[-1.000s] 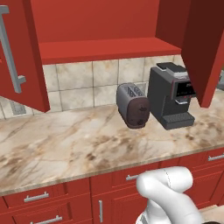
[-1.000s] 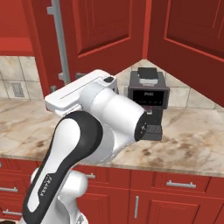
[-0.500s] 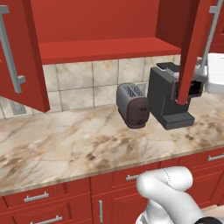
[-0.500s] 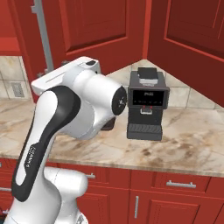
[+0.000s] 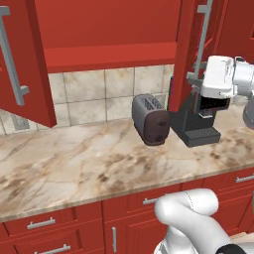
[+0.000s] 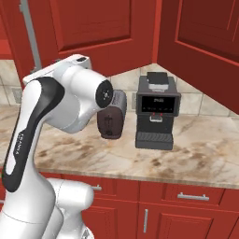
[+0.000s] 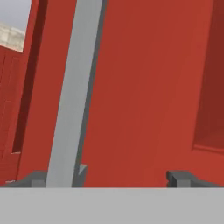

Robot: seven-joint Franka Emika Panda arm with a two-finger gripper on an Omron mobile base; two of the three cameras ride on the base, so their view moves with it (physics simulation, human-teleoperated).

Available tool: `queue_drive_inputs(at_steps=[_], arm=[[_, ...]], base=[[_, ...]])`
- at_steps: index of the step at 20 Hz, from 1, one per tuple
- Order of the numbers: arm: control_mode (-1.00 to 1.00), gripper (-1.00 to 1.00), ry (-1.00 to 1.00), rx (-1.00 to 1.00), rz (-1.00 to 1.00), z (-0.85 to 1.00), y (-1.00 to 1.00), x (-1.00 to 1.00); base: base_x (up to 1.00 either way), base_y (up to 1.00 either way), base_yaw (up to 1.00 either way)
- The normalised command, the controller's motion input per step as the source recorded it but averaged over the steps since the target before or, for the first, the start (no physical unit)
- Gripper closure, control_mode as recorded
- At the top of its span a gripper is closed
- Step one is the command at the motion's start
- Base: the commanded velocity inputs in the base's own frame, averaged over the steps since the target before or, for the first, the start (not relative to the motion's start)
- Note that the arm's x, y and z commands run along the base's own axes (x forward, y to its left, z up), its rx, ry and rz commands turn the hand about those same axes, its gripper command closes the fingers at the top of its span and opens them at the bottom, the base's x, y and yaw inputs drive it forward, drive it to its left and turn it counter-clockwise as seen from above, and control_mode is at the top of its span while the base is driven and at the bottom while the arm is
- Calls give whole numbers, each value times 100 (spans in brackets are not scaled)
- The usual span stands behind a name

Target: Close all open cabinet doors.

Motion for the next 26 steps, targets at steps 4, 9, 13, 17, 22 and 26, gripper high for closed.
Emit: queue_drive_inputs(at_steps=[4,9,13,17,22,26], arm=[[-100,-100,3,0,0,-5,51,58],[-100,-100,3,0,-1,-1,59,63],[-100,-100,5,0,-3,0,62,67],[-100,-100,7,0,0,0,54,61],[-100,-100,10,0,0,0,48,62],[-100,-100,12,0,0,0,42,65]], base=[[0,0,0],[0,0,0],[0,0,0],[0,0,0],[0,0,0],[0,0,0]])
